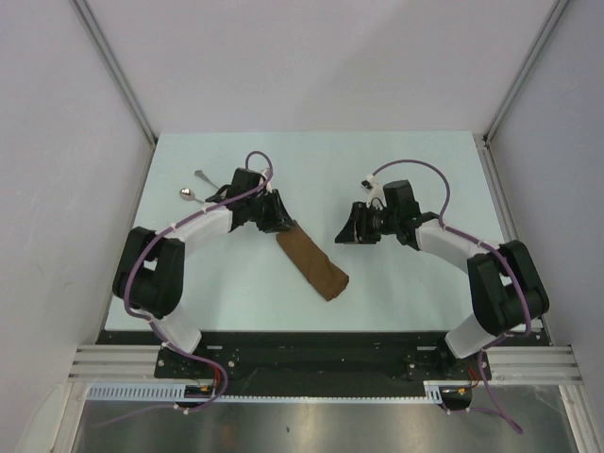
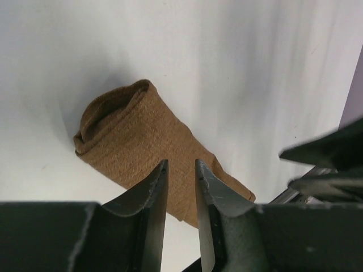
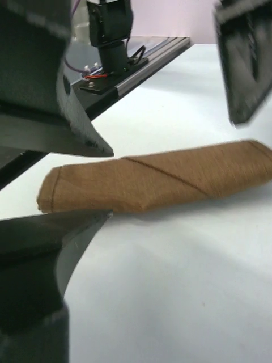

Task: Fold the napkin into a case and place the utensils inside
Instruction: Turn over the smaller rectangle-folded napkin at the center of the board, then move the smaller rectangle folded napkin to the center of the board.

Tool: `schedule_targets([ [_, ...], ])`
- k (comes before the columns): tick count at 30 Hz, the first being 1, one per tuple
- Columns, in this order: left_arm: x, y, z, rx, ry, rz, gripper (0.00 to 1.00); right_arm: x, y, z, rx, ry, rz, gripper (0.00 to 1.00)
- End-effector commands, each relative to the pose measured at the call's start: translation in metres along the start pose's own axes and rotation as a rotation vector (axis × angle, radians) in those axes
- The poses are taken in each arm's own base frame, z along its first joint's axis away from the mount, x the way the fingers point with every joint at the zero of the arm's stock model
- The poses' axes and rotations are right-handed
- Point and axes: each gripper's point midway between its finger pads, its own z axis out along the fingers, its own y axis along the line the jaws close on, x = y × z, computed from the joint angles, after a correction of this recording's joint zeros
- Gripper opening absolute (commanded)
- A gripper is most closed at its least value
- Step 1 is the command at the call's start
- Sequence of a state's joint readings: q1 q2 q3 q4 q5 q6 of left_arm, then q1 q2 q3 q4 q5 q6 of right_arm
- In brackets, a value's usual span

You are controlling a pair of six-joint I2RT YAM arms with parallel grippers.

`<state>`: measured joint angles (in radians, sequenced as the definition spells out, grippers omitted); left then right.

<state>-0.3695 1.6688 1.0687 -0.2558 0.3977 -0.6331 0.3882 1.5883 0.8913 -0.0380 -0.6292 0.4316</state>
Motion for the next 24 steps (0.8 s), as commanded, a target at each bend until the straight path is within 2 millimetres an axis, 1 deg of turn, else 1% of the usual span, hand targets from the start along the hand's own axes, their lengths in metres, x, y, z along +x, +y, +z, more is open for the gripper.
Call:
schedule_targets([
  [1,-0.014,-0.012,0.008,0.031,-0.009,-0.016,0.30,0.033,0.011,-0.012,0.038,0.101,-0.058,0.42],
  [2,-0.016,-0.008,0.011,0.007,-0.013,-0.022,0.30,0.047,0.011,-0.013,0.022,0.117,-0.044,0.40],
  [3,-0.012,-0.001,0.017,-0.019,0.006,-0.031,0.30,0.052,0.011,-0.011,0.014,0.116,-0.047,0.36],
  [5,-0.012,0.008,0.023,-0.054,0.014,-0.041,0.30,0.068,0.014,-0.007,-0.001,0.142,-0.058,0.34],
  [6,-0.006,0.017,0.030,-0.079,0.038,-0.055,0.30,0.080,0.009,-0.003,-0.008,0.156,-0.052,0.32],
  [8,-0.004,0.023,0.037,-0.096,0.048,-0.066,0.30,0.095,0.008,0.002,-0.022,0.169,-0.026,0.31],
  [10,0.001,0.034,0.045,-0.122,0.061,-0.080,0.30,0.105,-0.005,0.007,-0.013,0.155,-0.027,0.29],
  [11,0.000,0.036,0.047,-0.130,0.060,-0.082,0.30,0.107,-0.015,0.009,0.028,0.151,-0.025,0.29],
  [12,0.001,0.039,0.049,-0.143,0.064,-0.084,0.29,0.112,-0.022,0.009,0.053,0.162,-0.025,0.27],
  [13,0.002,0.045,0.053,-0.159,0.071,-0.088,0.29,0.116,-0.027,0.009,0.069,0.170,-0.028,0.27],
  [14,-0.002,0.043,0.055,-0.160,0.067,-0.079,0.30,0.120,-0.028,0.009,0.079,0.174,-0.029,0.27],
  [16,-0.002,0.048,0.060,-0.180,0.081,-0.076,0.29,0.122,-0.025,0.010,0.066,0.174,-0.037,0.27],
  [18,-0.004,0.048,0.065,-0.185,0.086,-0.066,0.29,0.127,-0.016,0.013,0.054,0.187,-0.045,0.27],
  [19,-0.007,0.048,0.065,-0.191,0.079,-0.058,0.29,0.125,-0.010,0.014,0.043,0.179,-0.052,0.28],
  [20,-0.013,0.043,0.065,-0.191,0.063,-0.039,0.29,0.122,-0.005,0.014,0.031,0.171,-0.052,0.27],
  [21,-0.014,0.041,0.063,-0.200,0.064,-0.010,0.30,0.120,-0.001,0.012,0.026,0.168,-0.044,0.28],
  [22,-0.019,0.040,0.059,-0.214,0.045,0.014,0.32,0.116,0.003,0.011,0.020,0.160,-0.045,0.28],
  [23,-0.028,0.024,0.049,-0.199,0.010,0.053,0.36,0.102,0.013,0.006,0.006,0.126,-0.059,0.29],
  [24,-0.031,0.020,0.042,-0.209,-0.005,0.094,0.38,0.098,0.013,0.001,0.016,0.126,-0.047,0.29],
])
